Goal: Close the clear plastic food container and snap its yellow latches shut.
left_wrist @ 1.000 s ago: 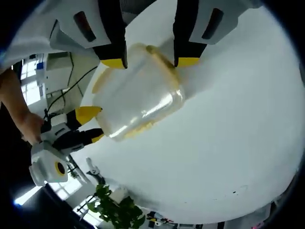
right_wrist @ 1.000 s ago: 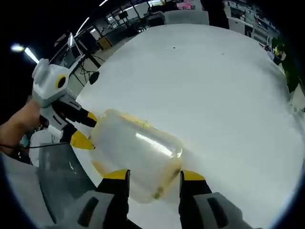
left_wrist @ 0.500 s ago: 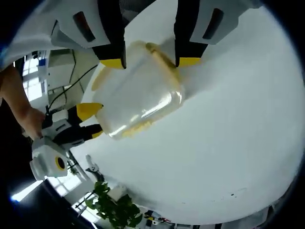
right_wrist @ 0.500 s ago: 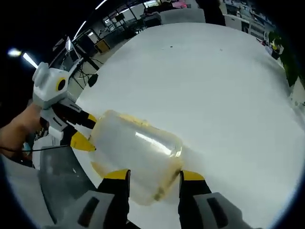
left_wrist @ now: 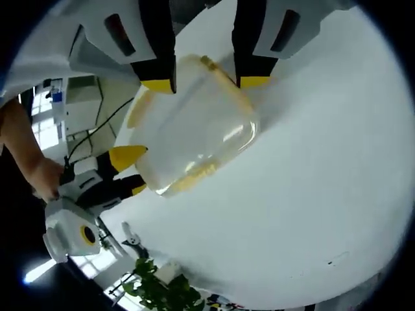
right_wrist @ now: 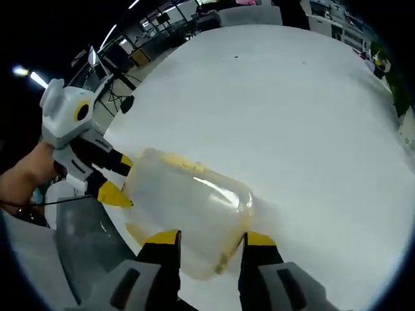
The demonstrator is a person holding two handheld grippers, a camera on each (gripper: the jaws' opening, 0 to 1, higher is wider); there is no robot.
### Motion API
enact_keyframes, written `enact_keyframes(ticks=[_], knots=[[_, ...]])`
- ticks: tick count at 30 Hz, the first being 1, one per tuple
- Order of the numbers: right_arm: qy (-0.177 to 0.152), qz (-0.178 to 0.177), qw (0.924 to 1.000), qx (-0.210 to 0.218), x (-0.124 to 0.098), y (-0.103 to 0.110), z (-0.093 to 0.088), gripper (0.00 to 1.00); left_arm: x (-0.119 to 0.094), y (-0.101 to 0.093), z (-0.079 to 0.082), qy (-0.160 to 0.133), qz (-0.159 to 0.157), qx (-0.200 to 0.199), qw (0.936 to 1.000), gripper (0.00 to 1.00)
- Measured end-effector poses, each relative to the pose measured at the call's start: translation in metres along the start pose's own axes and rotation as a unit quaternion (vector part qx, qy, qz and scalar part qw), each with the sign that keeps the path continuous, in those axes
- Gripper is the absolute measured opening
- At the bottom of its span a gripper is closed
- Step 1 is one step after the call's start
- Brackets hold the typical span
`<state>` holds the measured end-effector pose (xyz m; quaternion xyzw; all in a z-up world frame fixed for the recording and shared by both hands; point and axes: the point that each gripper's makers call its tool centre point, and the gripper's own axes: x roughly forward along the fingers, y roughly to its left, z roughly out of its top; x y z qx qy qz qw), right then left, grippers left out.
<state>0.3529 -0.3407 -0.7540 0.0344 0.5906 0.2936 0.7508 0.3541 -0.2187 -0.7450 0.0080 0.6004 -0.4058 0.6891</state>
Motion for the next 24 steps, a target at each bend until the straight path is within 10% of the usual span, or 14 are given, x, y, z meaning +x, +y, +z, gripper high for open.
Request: enact_keyframes(ticks=[24], knots=[[-0.044,-0.008,0.9988,0.019,-0.006,0.003,0.015,0.35,-0.003,0.004,0.003,-0.025,-0.002,-0.005,0.9997,0.33]])
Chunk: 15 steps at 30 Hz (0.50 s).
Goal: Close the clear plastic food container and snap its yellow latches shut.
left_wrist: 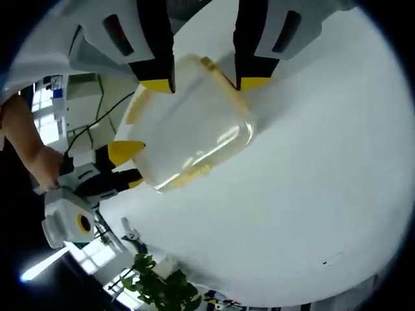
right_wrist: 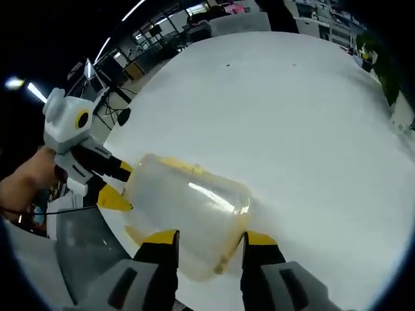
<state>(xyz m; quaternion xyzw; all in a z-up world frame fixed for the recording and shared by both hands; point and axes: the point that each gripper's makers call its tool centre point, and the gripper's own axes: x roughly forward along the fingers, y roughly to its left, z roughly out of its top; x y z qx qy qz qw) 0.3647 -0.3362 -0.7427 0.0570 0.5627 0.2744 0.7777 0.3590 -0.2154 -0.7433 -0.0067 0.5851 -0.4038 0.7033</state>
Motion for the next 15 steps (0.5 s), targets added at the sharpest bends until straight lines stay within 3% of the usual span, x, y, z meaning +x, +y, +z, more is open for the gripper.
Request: enact_keyframes(ticks=[15], knots=[[-0.003,-0.008,0.9997,-0.023,-0.0029,0.0019,0.0025,0.37,-0.0021,-0.0007,-0.0007,-0.016,0.000,-0.010,0.9998,0.34]])
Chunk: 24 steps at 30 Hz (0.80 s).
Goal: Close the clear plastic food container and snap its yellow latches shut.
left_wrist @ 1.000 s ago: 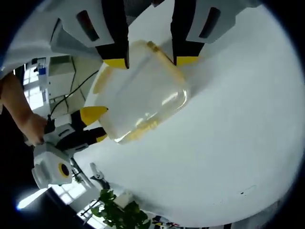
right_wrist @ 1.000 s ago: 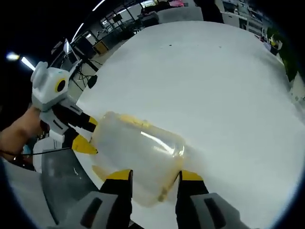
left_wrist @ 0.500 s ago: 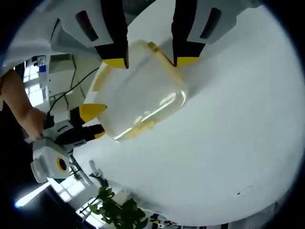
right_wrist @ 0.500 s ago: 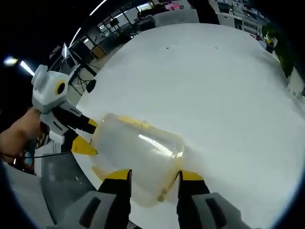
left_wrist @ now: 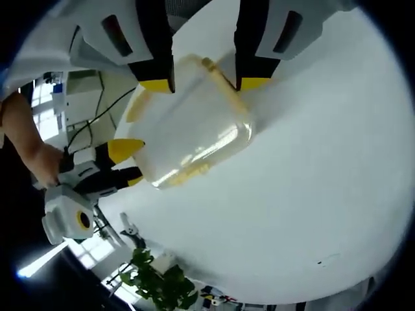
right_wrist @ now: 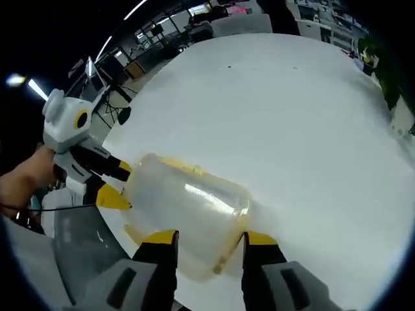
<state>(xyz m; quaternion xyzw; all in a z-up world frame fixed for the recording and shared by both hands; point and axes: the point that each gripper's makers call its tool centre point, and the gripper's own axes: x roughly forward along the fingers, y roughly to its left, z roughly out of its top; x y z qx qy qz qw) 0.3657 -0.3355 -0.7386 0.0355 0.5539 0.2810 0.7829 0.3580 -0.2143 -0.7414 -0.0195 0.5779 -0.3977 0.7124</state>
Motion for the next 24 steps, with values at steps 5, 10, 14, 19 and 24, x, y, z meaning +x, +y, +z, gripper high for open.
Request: enact_keyframes(ticks=[5,10,14,19,24], knots=[[0.000,0.002,1.0000,-0.005,-0.001,-0.001,-0.003,0.37,0.000,0.000,0.001,0.001,0.000,0.003,1.0000,0.35],[0.005,0.000,0.9998,-0.020,-0.003,-0.001,-0.002,0.37,-0.003,-0.001,0.003,-0.002,-0.004,0.017,0.9998,0.38],[-0.001,0.011,0.9997,-0.022,-0.006,0.002,0.001,0.38,-0.010,-0.001,0.012,-0.020,-0.004,0.035,0.9992,0.41],[0.018,0.010,0.9982,-0.057,-0.011,0.004,-0.002,0.37,-0.014,0.004,0.009,-0.014,-0.001,0.065,0.9978,0.40],[0.036,0.010,0.9944,-0.098,-0.014,0.005,-0.005,0.35,-0.019,0.003,0.010,-0.016,-0.001,0.092,0.9956,0.40]])
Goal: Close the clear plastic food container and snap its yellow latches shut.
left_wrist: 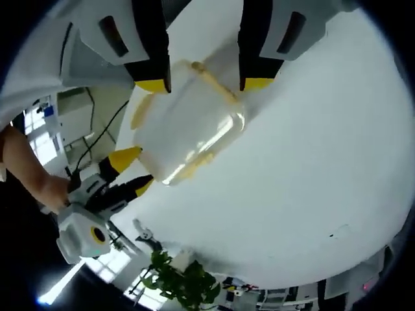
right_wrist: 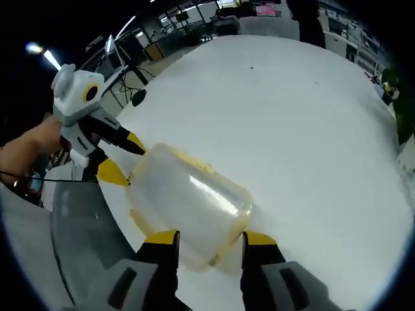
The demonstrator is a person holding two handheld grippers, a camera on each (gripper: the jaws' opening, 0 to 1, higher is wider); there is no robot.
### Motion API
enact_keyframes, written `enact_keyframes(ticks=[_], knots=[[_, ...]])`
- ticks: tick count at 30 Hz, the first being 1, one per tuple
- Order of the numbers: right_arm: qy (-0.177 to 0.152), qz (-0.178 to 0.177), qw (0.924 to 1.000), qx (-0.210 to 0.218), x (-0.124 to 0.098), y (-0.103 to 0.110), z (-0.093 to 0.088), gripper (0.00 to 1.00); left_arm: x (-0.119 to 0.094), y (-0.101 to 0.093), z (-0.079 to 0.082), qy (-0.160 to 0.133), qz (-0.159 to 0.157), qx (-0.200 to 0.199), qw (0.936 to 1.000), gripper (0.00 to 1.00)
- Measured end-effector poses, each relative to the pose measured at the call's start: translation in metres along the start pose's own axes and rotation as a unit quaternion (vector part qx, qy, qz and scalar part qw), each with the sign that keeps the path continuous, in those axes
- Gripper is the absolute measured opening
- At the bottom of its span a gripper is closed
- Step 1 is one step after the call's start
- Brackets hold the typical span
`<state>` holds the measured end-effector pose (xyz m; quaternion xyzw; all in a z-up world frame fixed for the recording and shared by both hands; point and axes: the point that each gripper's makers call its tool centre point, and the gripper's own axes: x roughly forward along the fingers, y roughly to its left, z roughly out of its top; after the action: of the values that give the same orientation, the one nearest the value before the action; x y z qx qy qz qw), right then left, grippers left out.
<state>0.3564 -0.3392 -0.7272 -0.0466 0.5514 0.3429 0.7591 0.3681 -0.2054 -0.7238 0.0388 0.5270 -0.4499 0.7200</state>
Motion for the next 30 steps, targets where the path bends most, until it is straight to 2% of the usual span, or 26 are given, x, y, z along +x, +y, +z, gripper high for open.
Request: enact_keyframes(ticks=[4,8,10,12,19,25,27,30], knots=[[0.013,-0.002,0.9991,-0.040,0.000,0.001,-0.001,0.37,-0.001,-0.007,0.006,-0.009,-0.009,0.032,0.9994,0.39],[0.025,-0.002,0.9960,-0.085,-0.001,0.003,-0.003,0.39,0.000,-0.007,0.001,0.011,0.004,0.082,0.9965,0.41],[0.031,-0.008,0.9928,-0.115,-0.004,0.003,-0.003,0.38,0.000,-0.007,0.001,0.013,0.006,0.094,0.9954,0.40],[0.032,-0.005,0.9929,-0.114,-0.005,0.004,-0.003,0.38,-0.001,-0.005,0.001,0.015,0.010,0.099,0.9949,0.40],[0.041,-0.004,0.9873,-0.153,-0.008,0.003,-0.003,0.37,-0.006,-0.004,0.006,0.019,0.020,0.129,0.9912,0.40],[0.052,-0.003,0.9808,-0.188,-0.009,0.005,-0.001,0.35,-0.009,-0.006,0.009,0.026,0.026,0.170,0.9847,0.37],[0.055,-0.002,0.9796,-0.193,-0.008,0.005,-0.001,0.36,-0.010,-0.005,0.009,0.034,0.031,0.202,0.9783,0.38],[0.057,0.000,0.9781,-0.200,-0.008,0.006,0.001,0.35,-0.009,-0.006,0.009,0.039,0.028,0.208,0.9770,0.38]])
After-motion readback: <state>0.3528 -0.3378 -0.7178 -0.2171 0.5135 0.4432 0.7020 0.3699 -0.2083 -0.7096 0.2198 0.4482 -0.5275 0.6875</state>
